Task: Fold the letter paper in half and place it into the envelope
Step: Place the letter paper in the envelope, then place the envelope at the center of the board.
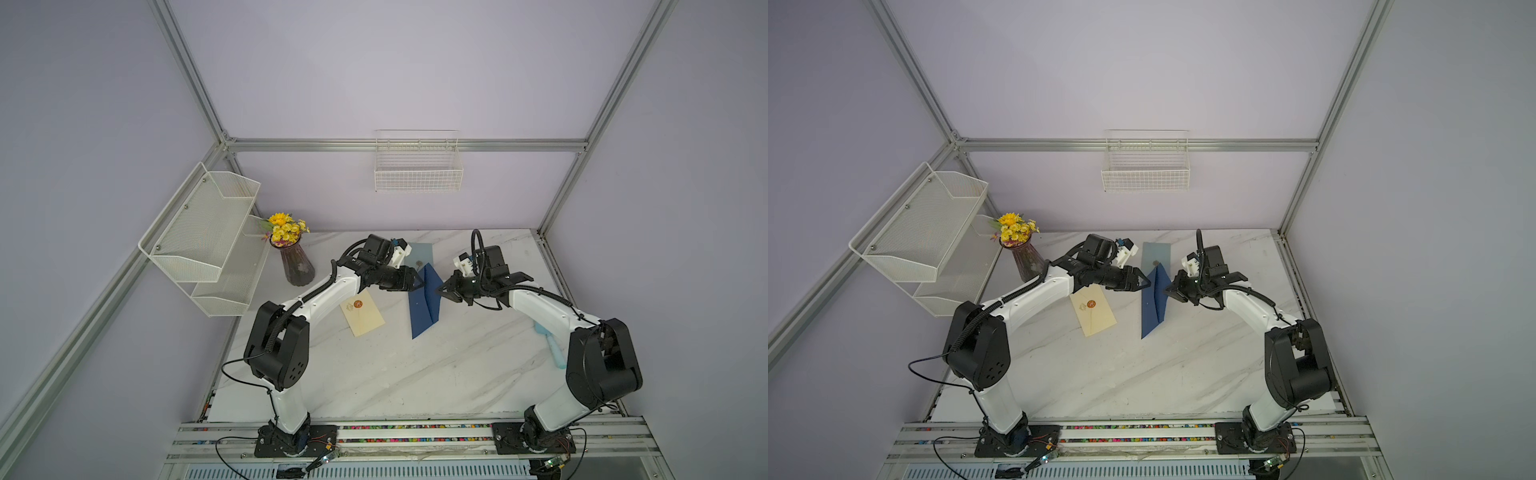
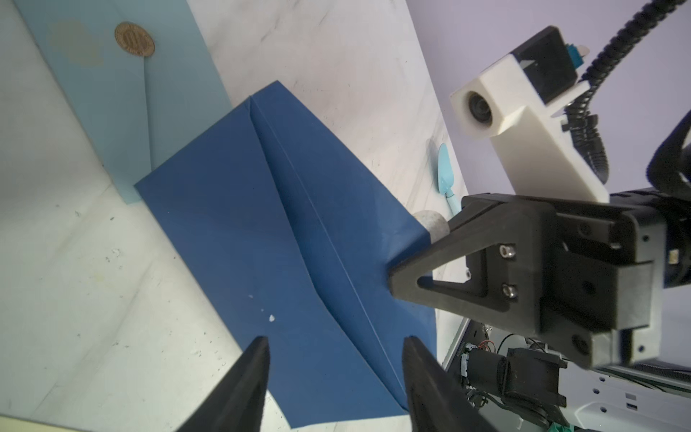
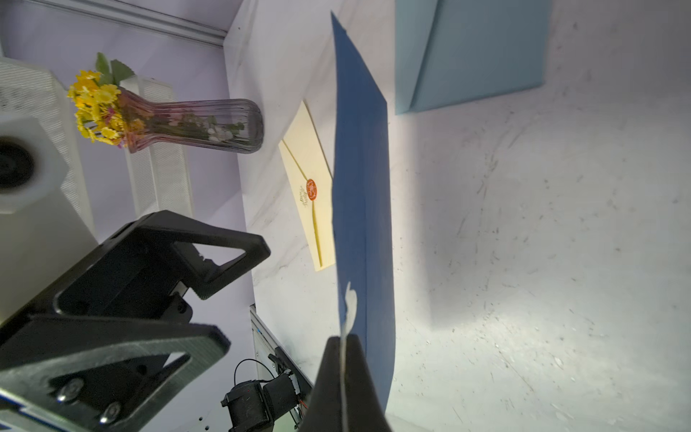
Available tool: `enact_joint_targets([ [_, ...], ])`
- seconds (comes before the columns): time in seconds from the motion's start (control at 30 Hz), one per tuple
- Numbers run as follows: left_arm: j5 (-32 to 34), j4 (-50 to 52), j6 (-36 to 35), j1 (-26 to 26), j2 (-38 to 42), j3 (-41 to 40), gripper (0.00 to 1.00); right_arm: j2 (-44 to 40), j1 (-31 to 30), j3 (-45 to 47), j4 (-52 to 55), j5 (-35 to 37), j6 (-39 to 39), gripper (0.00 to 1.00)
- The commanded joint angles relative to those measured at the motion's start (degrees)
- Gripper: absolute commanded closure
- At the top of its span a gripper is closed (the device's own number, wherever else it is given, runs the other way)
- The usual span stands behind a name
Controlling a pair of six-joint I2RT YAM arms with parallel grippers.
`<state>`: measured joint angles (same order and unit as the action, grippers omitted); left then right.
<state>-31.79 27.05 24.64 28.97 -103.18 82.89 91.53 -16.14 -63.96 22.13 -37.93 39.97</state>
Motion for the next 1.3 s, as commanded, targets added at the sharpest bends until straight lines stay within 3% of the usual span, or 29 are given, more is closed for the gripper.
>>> enact_joint_targets([
  [0.0,-2.4,-3.0,-1.6,0.3,1.0,-1.0,0.52,0.0,-0.1,0.9,4.1,3.5,-1.9,1.00],
  [0.2,-3.4,-5.0,-1.7,0.8,-1.8,-4.1,1.00,2.7,-0.2,1.2,11.5,7.9,-5.1,1.00],
  [0.57,-4.1,-7.2,-1.9,3.6,-10.4,-4.8,1.00,5.3,-0.1,2.9,12.9,10.7,-7.2,1.00],
  [1.07,-3.4,-4.6,-3.3,3.6,-16.4,-3.5,1.00,4.2,-0.2,4.0,10.0,5.7,-6.8,0.49],
  [1.27,-3.3,-3.9,-3.6,3.6,-17.1,-3.1,1.00,3.9,-0.2,3.2,6.9,1.4,-6.1,0.37],
])
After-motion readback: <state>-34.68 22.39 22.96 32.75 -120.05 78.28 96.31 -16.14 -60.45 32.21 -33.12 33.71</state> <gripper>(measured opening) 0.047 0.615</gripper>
